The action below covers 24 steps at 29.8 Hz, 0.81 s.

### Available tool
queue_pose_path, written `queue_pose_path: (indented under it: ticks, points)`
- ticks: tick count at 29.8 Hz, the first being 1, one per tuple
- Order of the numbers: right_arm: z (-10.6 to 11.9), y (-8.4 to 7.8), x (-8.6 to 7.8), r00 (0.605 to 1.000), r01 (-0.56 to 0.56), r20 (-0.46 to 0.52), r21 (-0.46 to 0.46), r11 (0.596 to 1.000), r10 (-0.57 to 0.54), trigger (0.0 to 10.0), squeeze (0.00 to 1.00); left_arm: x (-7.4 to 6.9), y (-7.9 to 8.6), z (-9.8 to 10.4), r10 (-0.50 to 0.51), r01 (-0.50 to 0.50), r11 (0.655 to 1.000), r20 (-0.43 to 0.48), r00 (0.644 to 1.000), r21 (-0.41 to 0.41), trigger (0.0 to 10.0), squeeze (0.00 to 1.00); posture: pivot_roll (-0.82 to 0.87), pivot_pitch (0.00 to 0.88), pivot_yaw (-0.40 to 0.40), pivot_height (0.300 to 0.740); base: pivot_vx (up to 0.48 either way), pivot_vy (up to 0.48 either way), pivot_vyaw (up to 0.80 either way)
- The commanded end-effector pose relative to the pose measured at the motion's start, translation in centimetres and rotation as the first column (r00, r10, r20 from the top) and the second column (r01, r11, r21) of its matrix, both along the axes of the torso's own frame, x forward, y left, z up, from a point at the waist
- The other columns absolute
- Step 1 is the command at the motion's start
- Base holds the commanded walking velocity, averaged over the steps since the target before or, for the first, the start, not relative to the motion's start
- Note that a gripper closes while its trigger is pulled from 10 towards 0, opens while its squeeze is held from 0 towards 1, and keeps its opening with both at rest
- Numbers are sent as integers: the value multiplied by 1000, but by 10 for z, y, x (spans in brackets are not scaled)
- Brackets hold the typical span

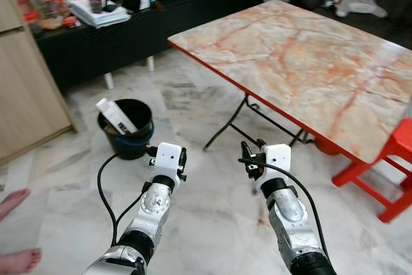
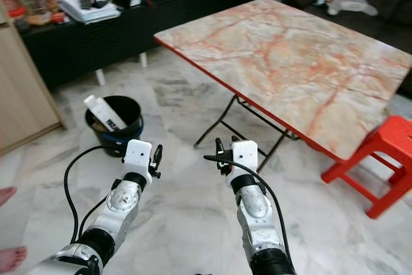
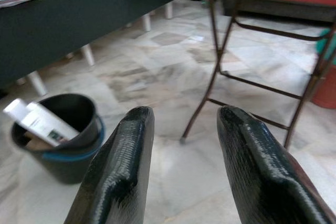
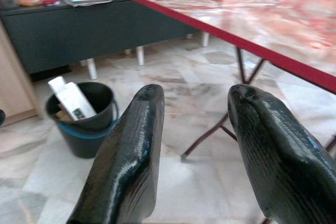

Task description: Picking trash to rubbish bin

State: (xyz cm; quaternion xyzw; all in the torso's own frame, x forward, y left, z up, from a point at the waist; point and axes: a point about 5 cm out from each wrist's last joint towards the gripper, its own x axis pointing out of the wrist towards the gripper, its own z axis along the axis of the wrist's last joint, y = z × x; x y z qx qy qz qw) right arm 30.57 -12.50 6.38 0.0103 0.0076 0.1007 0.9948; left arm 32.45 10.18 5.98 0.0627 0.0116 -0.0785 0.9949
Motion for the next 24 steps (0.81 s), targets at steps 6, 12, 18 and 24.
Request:
queue_pose_path:
  ticks: [6,12,18,24]
  points:
    - [-2,-4,0,1000,27,-15,4,1000,-27,10000,0,-1,-3,-2,-13,13,1000,-20,1000,2,10000,0,20,35,-88,740,0,0,-792]
    - [-2,-5,3,998,66,-16,19,998,-65,10000,0,3,1,1,-26,26,1000,-17,1000,17,10000,0,26,47,-54,740,0,0,-792]
    - [-3,-4,2,997,71,-20,23,997,-70,10000,0,5,3,3,-27,27,999,-13,1000,21,10000,0,29,51,-42,740,0,0,-794]
    - [-5,-4,2,996,87,-23,29,996,-86,10000,0,6,2,5,-44,44,999,-7,999,27,10000,0,33,57,-20,740,0,0,-790]
